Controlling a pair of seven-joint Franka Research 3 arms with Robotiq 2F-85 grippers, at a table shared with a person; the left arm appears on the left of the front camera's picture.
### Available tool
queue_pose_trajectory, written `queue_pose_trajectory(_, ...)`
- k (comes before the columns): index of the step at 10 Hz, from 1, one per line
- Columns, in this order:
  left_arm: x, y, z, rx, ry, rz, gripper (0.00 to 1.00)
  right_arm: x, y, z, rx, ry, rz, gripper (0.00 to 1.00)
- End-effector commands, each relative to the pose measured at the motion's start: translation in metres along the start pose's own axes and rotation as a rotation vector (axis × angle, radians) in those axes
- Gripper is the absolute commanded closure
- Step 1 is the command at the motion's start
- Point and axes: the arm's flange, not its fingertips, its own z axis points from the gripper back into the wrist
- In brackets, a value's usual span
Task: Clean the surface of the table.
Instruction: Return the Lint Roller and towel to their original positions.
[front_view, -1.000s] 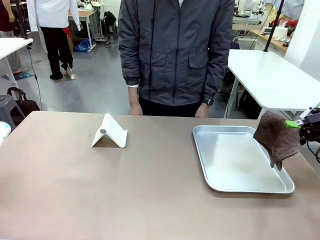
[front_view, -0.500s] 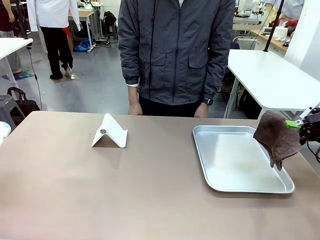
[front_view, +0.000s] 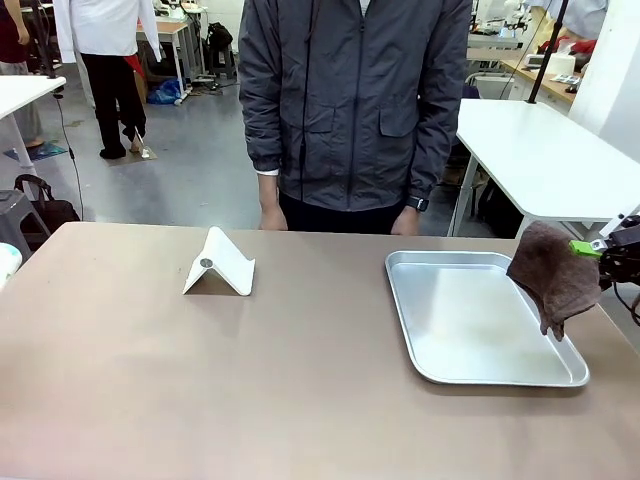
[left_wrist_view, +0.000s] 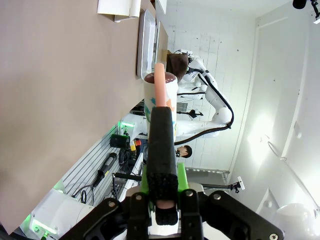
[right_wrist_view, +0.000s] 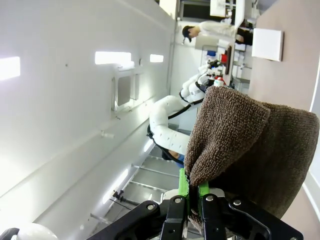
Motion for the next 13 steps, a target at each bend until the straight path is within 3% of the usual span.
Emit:
queue_pose_trajectory(1, -0.002, -0.005, 0.002, -0.004, 0.008, 0.009, 0.78, 0.005, 0.003, -0.002, 0.005, -0.005, 0.015, 1.00)
queue_pose_trajectory(4, -0.002, -0.005, 0.002, -0.004, 0.008, 0.009, 0.78, 0.005, 0.003, -0.002, 0.005, -0.005, 0.015, 1.00)
queue_pose_trajectory(5, -0.002, -0.005, 0.002, -0.004, 0.008, 0.009, 0.78, 0.000, 0.000, 0.000, 0.000, 0.000, 0.000, 0.92)
queue_pose_trajectory(7, -0.012, -0.013, -0.003, 0.030, -0.066, 0.003, 0.78, -0.018, 0.016, -0.009, 0.037, -0.016, 0.110, 0.92)
queue_pose_trajectory(10, 0.001, -0.069, -0.072, 0.141, -0.106, -0.022, 0.78, 0.007, 0.022, -0.078, -0.029, 0.064, 0.119, 0.92)
queue_pose_trajectory(11, 0.012, -0.087, -0.102, 0.161, -0.067, -0.025, 0.78, 0.020, 0.022, -0.105, -0.007, 0.074, 0.123, 0.92)
queue_pose_trajectory(13, 0.032, -0.120, -0.166, 0.243, -0.079, 0.004, 0.78, 0.044, 0.016, -0.164, 0.010, 0.043, 0.112, 0.92)
